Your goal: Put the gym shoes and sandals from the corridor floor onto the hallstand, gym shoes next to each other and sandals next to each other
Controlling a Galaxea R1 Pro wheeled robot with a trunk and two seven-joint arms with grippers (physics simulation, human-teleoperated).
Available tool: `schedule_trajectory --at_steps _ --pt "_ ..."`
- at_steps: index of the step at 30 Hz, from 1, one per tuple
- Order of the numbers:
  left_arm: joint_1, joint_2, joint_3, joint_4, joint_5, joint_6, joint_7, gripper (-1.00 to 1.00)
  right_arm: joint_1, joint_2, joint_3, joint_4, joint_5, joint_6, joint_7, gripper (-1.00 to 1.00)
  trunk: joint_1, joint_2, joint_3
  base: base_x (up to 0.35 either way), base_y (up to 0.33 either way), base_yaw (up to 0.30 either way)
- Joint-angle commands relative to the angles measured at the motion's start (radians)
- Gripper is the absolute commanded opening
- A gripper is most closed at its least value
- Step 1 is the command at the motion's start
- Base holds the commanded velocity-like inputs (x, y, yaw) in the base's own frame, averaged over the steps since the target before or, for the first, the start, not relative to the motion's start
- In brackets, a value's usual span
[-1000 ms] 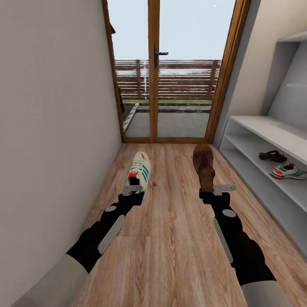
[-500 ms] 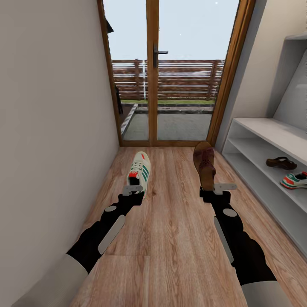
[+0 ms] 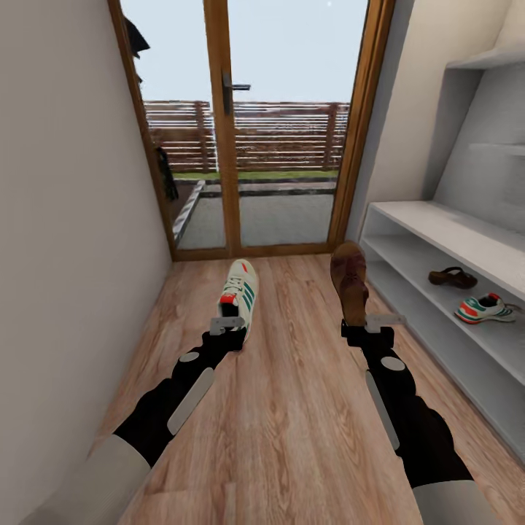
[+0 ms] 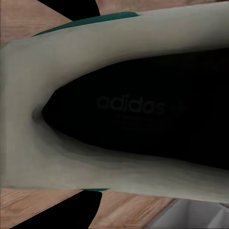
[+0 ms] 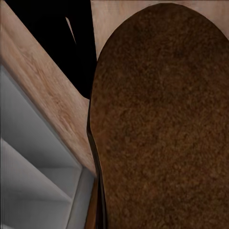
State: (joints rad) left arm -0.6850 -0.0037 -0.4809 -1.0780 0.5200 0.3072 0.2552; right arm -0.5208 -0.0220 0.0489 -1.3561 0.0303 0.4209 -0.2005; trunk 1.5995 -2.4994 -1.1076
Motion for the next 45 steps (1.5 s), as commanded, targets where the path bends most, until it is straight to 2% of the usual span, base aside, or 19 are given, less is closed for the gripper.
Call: schedule_trajectory --at_steps 1,10,21,32,45 --pt "-0.001 0.001 -0.002 -0.002 0.009 0.003 0.010 -1.00 -0.001 -0.001 0.003 -0.001 0.000 0.007 -0.008 -1.00 0.000 0.000 -0.001 0.344 0.000 -0.254" --pt "-0.001 0.001 -0.002 -0.002 0.009 0.003 0.010 -1.00 -0.001 -0.001 0.003 -0.001 0.000 0.007 -0.008 -1.00 0.000 0.000 -0.001 0.344 0.000 -0.254" --pt "-0.001 0.001 -0.002 -0.002 0.009 0.003 0.010 -1.00 -0.001 -0.001 0.003 -0.001 0.000 0.007 -0.008 -1.00 0.000 0.000 -0.001 0.344 0.000 -0.070" --pt "-0.001 0.001 -0.002 -0.002 0.009 0.003 0.010 -1.00 -0.001 -0.001 0.003 -0.001 0.000 0.007 -0.008 -1.00 0.000 0.000 -0.001 0.336 0.000 -0.229" --pt "-0.001 0.001 -0.002 -0.003 0.009 0.003 0.010 -1.00 -0.001 -0.001 0.003 -0.001 0.000 0.007 -0.008 -1.00 0.000 0.000 -0.001 0.080 0.043 -0.226"
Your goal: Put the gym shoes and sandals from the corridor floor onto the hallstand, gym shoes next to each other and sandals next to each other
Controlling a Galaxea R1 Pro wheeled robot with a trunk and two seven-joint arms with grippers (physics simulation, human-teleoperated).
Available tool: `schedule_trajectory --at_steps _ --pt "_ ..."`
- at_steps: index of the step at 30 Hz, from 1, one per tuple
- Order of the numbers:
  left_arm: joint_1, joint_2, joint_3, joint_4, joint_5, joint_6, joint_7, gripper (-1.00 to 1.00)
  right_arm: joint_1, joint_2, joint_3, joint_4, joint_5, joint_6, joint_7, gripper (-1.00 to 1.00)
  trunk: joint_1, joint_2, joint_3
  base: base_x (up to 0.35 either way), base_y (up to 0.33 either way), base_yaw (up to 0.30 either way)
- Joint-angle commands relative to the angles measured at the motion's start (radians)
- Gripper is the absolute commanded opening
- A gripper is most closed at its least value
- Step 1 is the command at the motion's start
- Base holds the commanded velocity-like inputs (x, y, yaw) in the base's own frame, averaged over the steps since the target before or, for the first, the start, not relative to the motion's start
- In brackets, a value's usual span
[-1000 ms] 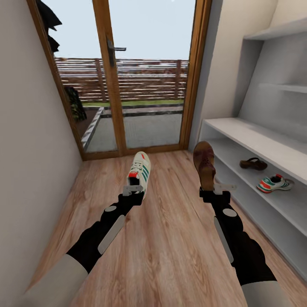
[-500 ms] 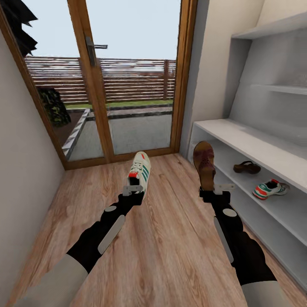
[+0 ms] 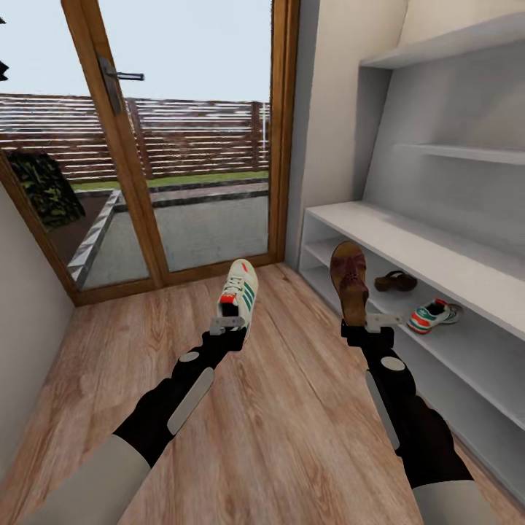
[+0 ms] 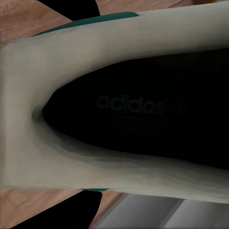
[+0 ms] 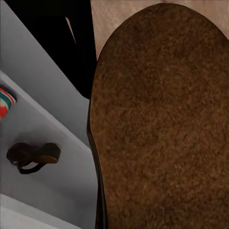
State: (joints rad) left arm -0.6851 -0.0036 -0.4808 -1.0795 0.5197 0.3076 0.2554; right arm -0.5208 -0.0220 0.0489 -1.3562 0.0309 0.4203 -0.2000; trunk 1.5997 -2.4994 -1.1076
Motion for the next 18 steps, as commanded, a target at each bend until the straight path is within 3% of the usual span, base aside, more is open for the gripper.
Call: schedule_trajectory --at_steps 1,8,18 --pt "-0.001 0.001 -0.002 -0.001 0.010 0.002 0.010 -1.00 -0.001 -0.001 0.003 -0.001 0.000 0.007 -0.008 -1.00 0.000 0.000 -0.001 0.210 0.207 -0.050" --pt "-0.001 0.001 -0.002 -0.001 0.010 0.002 0.010 -1.00 -0.001 -0.001 0.003 -0.001 0.000 0.008 -0.008 -1.00 0.000 0.000 -0.001 0.230 0.228 -0.063" --pt "-0.001 0.001 -0.002 -0.001 0.010 0.002 0.010 -1.00 -0.001 -0.001 0.003 -0.001 0.000 0.008 -0.007 -1.00 0.000 0.000 -0.001 0.238 0.236 -0.235"
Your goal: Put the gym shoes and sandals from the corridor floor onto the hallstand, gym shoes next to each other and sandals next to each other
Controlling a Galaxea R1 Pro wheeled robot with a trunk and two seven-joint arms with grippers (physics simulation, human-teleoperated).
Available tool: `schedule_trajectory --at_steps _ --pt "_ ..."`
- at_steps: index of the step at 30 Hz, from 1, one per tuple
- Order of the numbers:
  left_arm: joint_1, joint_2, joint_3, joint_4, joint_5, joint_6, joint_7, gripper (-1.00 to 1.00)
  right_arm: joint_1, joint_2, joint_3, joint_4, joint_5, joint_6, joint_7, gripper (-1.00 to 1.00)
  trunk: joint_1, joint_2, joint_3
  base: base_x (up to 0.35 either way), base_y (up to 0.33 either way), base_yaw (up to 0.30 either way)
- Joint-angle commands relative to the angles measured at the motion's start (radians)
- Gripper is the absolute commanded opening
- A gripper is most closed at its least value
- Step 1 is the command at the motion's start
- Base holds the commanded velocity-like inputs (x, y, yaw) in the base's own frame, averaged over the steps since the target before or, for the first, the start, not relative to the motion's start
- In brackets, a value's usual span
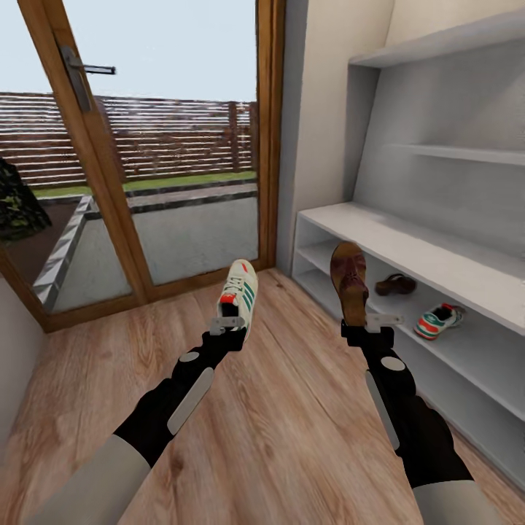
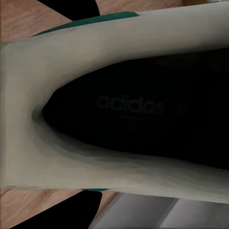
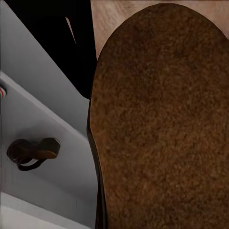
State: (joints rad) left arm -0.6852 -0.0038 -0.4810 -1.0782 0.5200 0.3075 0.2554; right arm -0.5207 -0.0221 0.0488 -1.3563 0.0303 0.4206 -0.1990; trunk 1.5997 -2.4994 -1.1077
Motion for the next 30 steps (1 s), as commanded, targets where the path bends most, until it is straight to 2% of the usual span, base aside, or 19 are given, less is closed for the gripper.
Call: schedule_trajectory --at_steps 1,14,30 --pt "0.000 0.001 -0.002 -0.002 0.009 0.002 0.010 -1.00 -0.001 -0.001 0.003 -0.001 0.000 0.007 -0.008 -1.00 0.000 0.000 -0.001 0.238 0.242 -0.254" --pt "0.000 0.001 -0.002 -0.003 0.009 0.002 0.010 -1.00 -0.001 -0.001 0.003 -0.001 0.000 0.007 -0.008 -1.00 0.000 0.000 -0.001 0.189 0.251 -0.254" --pt "0.000 0.001 -0.002 -0.003 0.009 0.002 0.010 -1.00 -0.001 -0.001 0.003 -0.001 0.000 0.007 -0.008 -1.00 0.000 0.000 -0.001 0.012 0.019 -0.254"
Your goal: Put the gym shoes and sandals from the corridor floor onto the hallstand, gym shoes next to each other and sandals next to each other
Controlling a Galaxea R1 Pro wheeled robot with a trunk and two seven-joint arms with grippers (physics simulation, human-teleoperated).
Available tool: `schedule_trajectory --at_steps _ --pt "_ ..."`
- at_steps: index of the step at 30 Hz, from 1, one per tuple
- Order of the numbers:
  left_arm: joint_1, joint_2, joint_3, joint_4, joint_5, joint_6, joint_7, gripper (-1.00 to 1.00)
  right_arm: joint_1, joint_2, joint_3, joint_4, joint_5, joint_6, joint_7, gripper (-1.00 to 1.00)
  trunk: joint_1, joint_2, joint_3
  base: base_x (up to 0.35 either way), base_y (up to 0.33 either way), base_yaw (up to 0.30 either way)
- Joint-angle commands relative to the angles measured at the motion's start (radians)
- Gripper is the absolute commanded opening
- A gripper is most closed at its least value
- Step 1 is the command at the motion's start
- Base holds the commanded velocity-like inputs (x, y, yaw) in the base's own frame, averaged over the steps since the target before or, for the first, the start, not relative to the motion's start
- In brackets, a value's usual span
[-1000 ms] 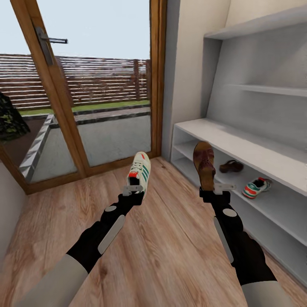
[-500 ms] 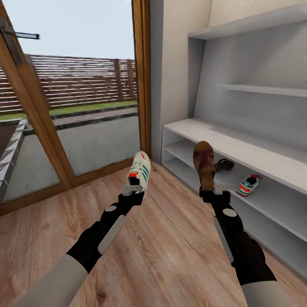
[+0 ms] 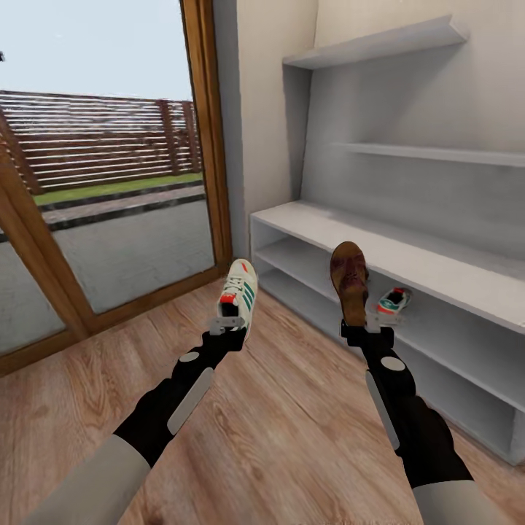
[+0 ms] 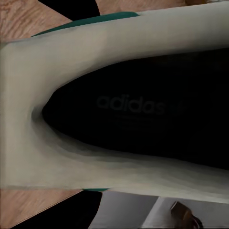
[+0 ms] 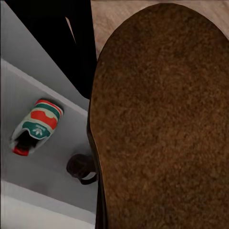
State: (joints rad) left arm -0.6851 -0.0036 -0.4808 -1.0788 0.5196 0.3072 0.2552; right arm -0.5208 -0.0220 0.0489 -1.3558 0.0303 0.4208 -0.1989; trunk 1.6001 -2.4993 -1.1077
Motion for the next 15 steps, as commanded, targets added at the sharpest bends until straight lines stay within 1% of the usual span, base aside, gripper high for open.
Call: schedule_trajectory --at_steps 1,15 --pt "-0.001 0.001 -0.002 -0.002 0.010 0.003 0.010 -1.00 -0.001 -0.001 0.003 -0.001 0.000 0.007 -0.008 -1.00 0.000 0.000 -0.001 0.000 0.000 -0.255" --pt "-0.001 0.001 -0.002 -0.003 0.010 0.003 0.010 -1.00 -0.001 -0.001 0.003 0.000 0.000 0.007 -0.008 -1.00 0.000 0.000 -0.001 0.000 0.000 -0.254"
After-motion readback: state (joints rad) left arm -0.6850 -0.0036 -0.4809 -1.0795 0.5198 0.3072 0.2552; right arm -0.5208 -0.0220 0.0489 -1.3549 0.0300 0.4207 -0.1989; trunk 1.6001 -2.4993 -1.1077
